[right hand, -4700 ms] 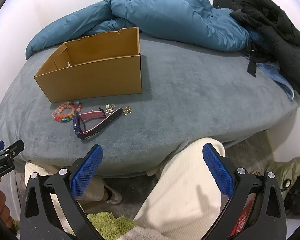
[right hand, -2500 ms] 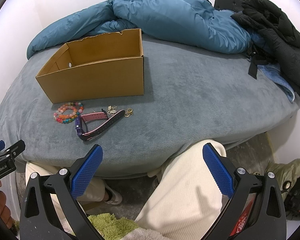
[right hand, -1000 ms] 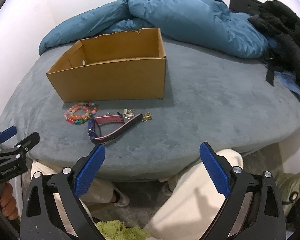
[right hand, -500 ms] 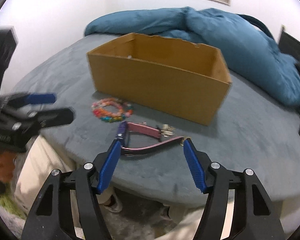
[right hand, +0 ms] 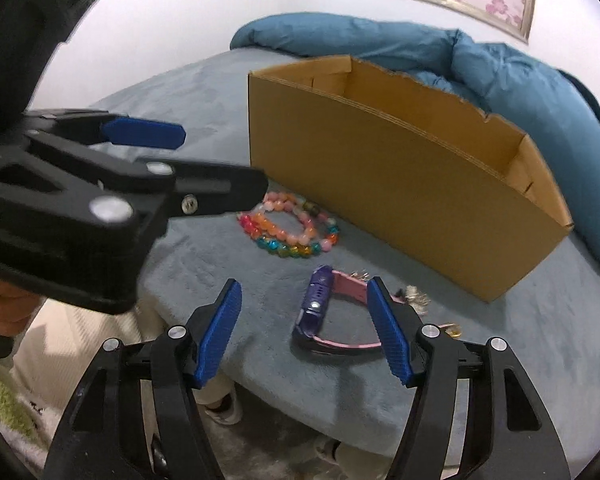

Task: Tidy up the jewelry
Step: 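Lower the right tool onto the purple smartwatch face and close it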

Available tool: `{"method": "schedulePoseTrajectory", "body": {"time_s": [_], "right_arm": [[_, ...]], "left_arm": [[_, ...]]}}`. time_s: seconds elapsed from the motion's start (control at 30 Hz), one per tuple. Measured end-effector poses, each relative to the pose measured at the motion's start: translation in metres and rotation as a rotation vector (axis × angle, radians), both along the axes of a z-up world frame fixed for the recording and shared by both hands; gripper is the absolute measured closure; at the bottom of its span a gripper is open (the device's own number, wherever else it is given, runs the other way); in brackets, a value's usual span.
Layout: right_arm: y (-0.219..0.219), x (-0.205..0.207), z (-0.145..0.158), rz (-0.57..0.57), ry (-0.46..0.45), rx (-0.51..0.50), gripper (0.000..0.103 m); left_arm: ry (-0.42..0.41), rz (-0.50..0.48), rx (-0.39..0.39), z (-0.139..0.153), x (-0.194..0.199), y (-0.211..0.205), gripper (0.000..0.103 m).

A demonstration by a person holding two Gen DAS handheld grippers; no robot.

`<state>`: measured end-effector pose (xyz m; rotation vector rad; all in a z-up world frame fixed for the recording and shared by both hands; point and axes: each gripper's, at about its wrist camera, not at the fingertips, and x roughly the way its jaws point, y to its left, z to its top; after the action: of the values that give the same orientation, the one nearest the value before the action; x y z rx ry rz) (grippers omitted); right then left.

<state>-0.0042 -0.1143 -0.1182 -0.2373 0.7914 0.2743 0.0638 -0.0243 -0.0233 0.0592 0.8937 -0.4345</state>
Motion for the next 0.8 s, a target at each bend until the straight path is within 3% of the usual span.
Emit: {"method": "schedulePoseTrajectory", "body": {"time_s": [0.23,0.37,0.53,0.8], "right_arm": [[-0.004,0.01,-0.024,-0.062,0.104,0.012,0.085],[-0.015,0.01,-0.022,-0.074,0.137,0.082,0.087],[-0.027,0.019,-0.001,-0.061,0.168,0.162,0.089],[-0.031,0.025,0.042,0.066,0.271,0.277,0.09]], "left_arm": [[-0.011,-0.077,0.08,-0.009,-0.005,-0.004,0.045],[-0.01,-0.112,0.124,-0.017,-0.01,-0.005,0.052],[0.009,-0.07,0.114,-0.026,-0.019,0.007,0.053],[-0.101,-0.134,0.181,-0.034,-0.051,0.003,0.052]]}}
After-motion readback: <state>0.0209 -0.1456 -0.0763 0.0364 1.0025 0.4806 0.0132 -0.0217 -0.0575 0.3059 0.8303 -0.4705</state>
